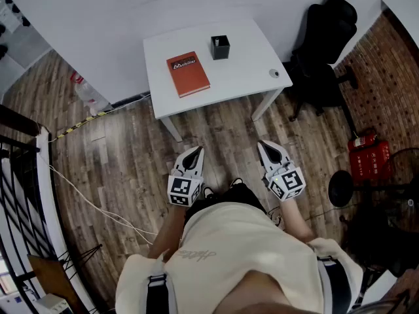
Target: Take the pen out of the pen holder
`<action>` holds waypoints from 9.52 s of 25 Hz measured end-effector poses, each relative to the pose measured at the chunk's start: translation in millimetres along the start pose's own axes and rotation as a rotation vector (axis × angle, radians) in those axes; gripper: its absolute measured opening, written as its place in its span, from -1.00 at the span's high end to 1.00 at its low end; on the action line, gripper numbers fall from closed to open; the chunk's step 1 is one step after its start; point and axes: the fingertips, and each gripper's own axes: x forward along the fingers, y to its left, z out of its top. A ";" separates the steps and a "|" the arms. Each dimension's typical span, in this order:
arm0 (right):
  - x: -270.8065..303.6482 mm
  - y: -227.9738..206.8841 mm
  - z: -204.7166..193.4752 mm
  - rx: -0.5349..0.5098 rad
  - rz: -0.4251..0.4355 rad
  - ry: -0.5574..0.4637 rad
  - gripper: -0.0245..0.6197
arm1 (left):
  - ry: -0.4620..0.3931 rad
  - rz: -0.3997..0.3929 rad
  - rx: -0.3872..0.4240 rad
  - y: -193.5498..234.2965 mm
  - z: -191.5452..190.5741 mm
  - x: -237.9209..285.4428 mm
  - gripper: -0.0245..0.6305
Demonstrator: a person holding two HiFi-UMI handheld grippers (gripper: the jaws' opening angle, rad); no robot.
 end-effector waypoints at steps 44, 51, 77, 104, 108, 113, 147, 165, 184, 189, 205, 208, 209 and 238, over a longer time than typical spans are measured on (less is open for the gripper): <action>149.0 -164.1 22.0 0.022 0.136 -0.051 0.90 | 0.120 0.040 0.077 55.5 43.8 213.0 0.87; 173.0 -174.8 12.3 0.047 0.197 -0.028 0.90 | 0.158 0.087 0.033 71.4 26.4 228.2 0.87; 339.5 -268.6 73.3 0.016 0.028 -0.003 0.90 | 0.060 -0.118 0.066 201.3 99.7 401.0 0.87; 411.6 -304.0 86.8 0.036 0.253 -0.010 0.90 | 0.077 0.089 0.046 227.1 118.3 429.1 0.86; 413.7 -322.1 82.3 0.053 0.259 -0.022 0.90 | 0.108 0.107 0.033 230.6 111.7 443.5 0.86; 417.1 -337.0 72.0 0.074 0.282 -0.007 0.90 | 0.146 0.109 0.003 230.5 102.4 459.8 0.80; 444.2 -398.2 31.2 0.135 0.407 0.071 0.90 | 0.397 0.199 0.021 251.0 20.8 540.1 0.60; 440.6 -388.9 39.0 0.117 0.400 0.063 0.90 | 0.357 0.177 0.042 241.9 37.7 534.1 0.66; 431.0 -358.2 72.9 0.063 0.363 -0.010 0.90 | 0.172 0.123 0.067 221.1 121.2 507.5 0.66; 428.4 -351.9 86.2 0.046 0.351 -0.037 0.90 | 0.134 0.117 0.085 220.5 143.1 492.6 0.66; 431.5 -313.1 121.4 -0.023 0.398 -0.091 0.90 | 0.055 0.193 0.099 237.7 170.0 427.9 0.66; 435.6 -307.0 124.8 -0.038 0.413 -0.092 0.90 | 0.045 0.219 0.094 243.4 170.4 415.4 0.66; 437.2 -305.1 126.3 -0.042 0.418 -0.092 0.90 | 0.043 0.228 0.092 245.8 170.5 411.2 0.66; 452.2 -276.6 155.1 -0.098 0.458 -0.108 0.90 | 0.014 0.284 0.084 279.4 179.6 379.6 0.66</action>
